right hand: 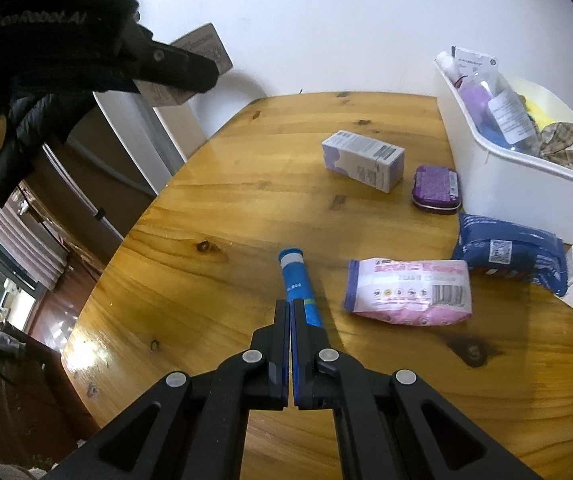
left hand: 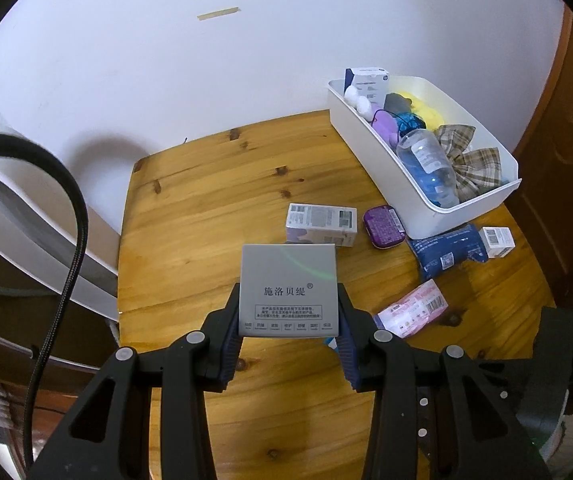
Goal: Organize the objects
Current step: 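Lift the white box with the left tool while the right tool regrips the blue tube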
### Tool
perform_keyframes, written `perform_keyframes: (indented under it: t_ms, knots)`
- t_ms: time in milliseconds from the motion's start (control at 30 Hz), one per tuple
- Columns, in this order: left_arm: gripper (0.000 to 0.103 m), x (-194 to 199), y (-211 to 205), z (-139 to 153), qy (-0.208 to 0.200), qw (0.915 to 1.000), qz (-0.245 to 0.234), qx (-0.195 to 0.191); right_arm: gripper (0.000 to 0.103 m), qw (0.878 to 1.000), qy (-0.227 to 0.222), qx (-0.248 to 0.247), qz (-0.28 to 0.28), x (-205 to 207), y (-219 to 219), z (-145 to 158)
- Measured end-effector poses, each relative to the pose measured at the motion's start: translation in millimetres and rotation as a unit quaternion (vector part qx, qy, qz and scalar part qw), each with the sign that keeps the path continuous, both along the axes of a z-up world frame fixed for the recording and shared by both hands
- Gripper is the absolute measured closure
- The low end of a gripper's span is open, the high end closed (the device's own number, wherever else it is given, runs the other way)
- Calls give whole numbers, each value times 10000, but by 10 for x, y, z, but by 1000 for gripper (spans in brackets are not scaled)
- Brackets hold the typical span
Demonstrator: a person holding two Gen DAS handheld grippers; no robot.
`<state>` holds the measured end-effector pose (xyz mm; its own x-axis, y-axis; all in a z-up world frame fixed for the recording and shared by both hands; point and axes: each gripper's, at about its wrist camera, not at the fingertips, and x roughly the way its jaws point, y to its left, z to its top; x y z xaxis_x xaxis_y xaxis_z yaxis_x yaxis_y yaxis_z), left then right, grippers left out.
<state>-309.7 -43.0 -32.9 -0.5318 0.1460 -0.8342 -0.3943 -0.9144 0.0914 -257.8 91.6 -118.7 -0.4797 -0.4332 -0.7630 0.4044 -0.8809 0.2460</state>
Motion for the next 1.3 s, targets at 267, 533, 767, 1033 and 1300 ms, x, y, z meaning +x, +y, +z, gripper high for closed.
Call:
perform_keyframes:
  t_ms: [267, 533, 767, 1033, 1300]
  knots:
    - [59, -30, -141, 6, -12, 9998, 91, 160, 101, 9995, -275, -175, 39, -35, 44, -38]
    - [59, -76, -298, -47, -158, 9993, 191, 290, 56, 9973, -616, -394, -14, -108, 62, -123]
    - [59, -100, -308, -76, -218, 9991, 112, 347, 55, 9988, -472, -107, -99, -253, -7, -140]
    - [59, -122, -279, -40, -158, 9993, 64, 336, 56, 9984, -334, 447, 97, -434, -243, -275]
    - [59, -157, -189, -17, -169, 9993, -102, 304, 76, 9963, -362, 756, 198, -454, -322, -362]
